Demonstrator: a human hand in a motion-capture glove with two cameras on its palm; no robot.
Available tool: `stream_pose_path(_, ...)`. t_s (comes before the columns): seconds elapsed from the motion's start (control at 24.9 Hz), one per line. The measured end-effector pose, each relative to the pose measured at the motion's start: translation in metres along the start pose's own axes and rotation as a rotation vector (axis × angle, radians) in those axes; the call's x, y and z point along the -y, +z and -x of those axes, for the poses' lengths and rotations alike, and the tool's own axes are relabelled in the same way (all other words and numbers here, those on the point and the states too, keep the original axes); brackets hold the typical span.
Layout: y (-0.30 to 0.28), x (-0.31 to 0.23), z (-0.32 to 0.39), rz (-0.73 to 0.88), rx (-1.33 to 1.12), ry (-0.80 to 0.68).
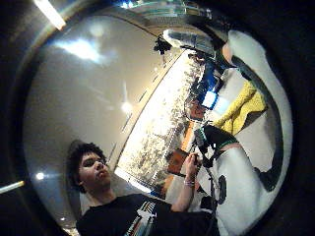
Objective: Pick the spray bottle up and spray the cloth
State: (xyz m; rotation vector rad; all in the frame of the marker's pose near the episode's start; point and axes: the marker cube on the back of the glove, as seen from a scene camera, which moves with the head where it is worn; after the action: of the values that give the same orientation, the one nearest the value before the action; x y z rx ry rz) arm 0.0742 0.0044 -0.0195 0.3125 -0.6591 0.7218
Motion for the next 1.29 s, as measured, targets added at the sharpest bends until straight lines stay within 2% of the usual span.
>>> stream_pose_path(0.48,0.009,0.06,-0.023,-0.081,0.008,0.029)
stream_pose_path(0.76,0.019,0.086,-0.035,-0.032,-0.025,0.076)
stream_pose_path(1.0,0.023,0.095,-0.038,-0.021,-0.017,0.076)
stream_pose_path(1.29,0.017,0.091,-0.038,-0.148,-0.006,0.026)
